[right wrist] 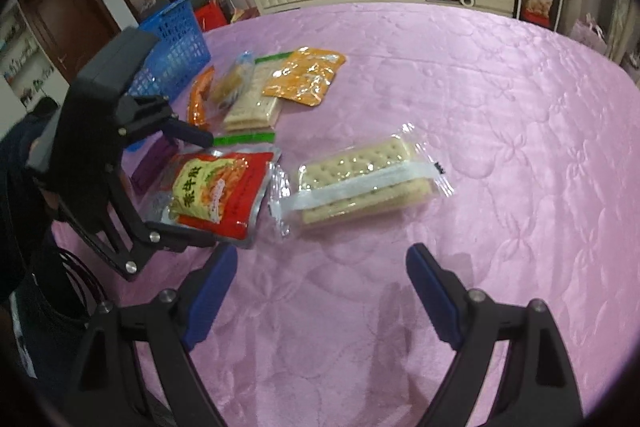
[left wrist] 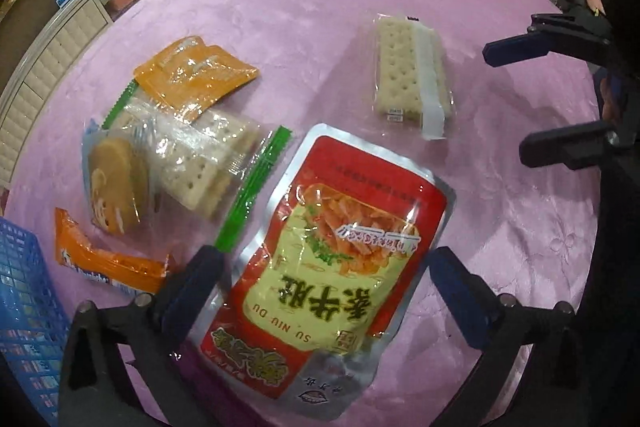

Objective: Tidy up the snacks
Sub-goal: 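Lower the left tool onto the red jerky pouch and close it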

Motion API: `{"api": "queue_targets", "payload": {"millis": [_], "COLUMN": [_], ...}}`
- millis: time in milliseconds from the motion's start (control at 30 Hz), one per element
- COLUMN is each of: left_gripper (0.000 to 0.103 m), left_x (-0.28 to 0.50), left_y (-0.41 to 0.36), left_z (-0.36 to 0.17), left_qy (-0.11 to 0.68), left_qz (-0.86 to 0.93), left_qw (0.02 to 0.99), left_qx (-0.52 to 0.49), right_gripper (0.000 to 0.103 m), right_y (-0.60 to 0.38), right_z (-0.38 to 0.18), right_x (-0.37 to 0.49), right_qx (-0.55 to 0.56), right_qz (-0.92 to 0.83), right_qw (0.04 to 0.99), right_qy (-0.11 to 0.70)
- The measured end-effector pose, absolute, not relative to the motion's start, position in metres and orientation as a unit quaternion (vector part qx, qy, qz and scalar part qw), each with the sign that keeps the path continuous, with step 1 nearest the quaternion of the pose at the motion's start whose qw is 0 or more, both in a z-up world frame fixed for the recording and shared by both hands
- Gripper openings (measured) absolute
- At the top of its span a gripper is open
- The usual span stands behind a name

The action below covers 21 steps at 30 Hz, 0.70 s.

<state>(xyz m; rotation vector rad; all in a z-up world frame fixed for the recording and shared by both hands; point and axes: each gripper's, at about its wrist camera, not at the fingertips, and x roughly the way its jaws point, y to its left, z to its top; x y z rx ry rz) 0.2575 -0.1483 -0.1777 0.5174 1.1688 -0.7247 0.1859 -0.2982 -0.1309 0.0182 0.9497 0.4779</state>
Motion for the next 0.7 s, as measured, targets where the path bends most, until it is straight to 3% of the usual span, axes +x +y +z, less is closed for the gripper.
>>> {"api": "queue_targets", "payload": {"millis": [167, 233, 300, 400, 700], "left_gripper": [0.098, 0.082, 0.059, 0.045, 0.032], "left_x": [0.258, 0.26, 0.254, 0.246, 0.228], "left_y": [-0.149, -0.147, -0.149, -0.152, -0.16], "left_z": [-0.178, -0.171, -0.164, -0.161, -0.154], "left_qy": [0.55, 0.553, 0.559, 0.559, 0.55], "left_qz": [-0.324, -0.327, -0.332, -0.317, -0.294], "left_qw": [0.732, 0.73, 0.726, 0.731, 0.744], "left_qx": [0.236, 0.233, 0.223, 0.229, 0.239], "right_gripper": [0.089, 0.089, 0.089, 0.089, 0.089], "right_y": [-0.3, -0.299, -0.298, -0.295, -0.29], "right_z": [-0.137, -0.137, -0.136, -0.135, -0.12], "right_x": [0.188, 0.188, 0.187, 0.184, 0.167], "right_qx": [0.021, 0.027, 0.027, 0.027, 0.024], "right_qz": [0.232, 0.236, 0.236, 0.237, 0.233], "right_qw": [0.858, 0.857, 0.858, 0.858, 0.861], "right_qy": [0.457, 0.458, 0.456, 0.455, 0.451]}}
